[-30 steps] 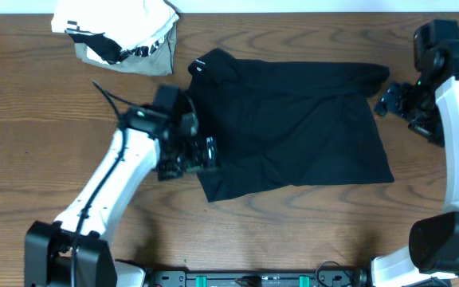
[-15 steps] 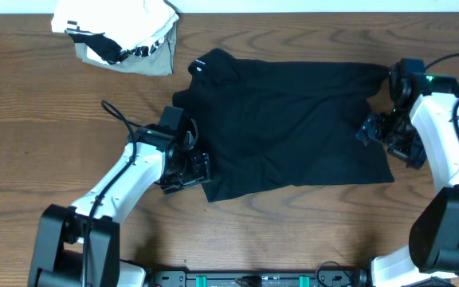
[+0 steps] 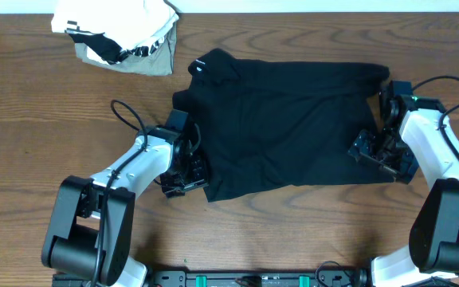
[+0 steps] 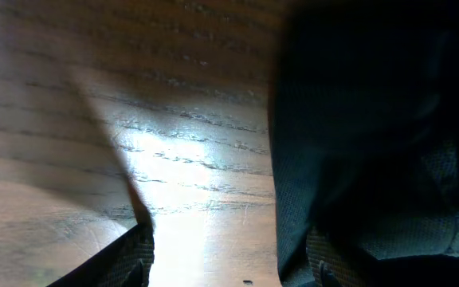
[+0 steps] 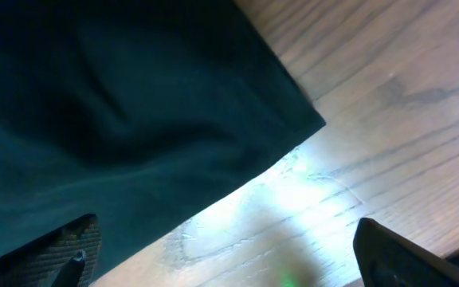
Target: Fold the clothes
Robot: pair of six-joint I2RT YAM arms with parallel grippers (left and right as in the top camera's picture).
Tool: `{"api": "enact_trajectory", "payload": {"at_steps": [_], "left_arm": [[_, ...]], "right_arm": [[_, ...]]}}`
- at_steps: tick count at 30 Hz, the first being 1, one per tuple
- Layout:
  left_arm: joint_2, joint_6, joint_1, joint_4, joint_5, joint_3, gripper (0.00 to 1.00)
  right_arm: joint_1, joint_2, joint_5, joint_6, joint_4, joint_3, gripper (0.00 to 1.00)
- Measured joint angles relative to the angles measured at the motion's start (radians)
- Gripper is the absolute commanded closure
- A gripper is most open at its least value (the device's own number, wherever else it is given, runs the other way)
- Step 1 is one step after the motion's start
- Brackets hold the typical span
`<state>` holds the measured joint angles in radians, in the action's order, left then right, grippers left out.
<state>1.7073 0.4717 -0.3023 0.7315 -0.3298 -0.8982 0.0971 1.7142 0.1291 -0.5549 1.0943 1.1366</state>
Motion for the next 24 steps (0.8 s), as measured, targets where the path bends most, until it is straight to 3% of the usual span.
{"api": "enact_trajectory", "payload": {"at_steps": [13,24], "left_arm": [[-0.005,0.003,0.0,-0.12,-0.034,0.0,0.36],[-0.005,0.054,-0.001,-0.127,0.023,-0.001,0.4]], "right_arm": [[0.032,0.0,-0.01,0.027,-0.014,-0.018,0.01],[0.032,0.0,-0.01,0.038,-0.047,-0.04,0.01]]}}
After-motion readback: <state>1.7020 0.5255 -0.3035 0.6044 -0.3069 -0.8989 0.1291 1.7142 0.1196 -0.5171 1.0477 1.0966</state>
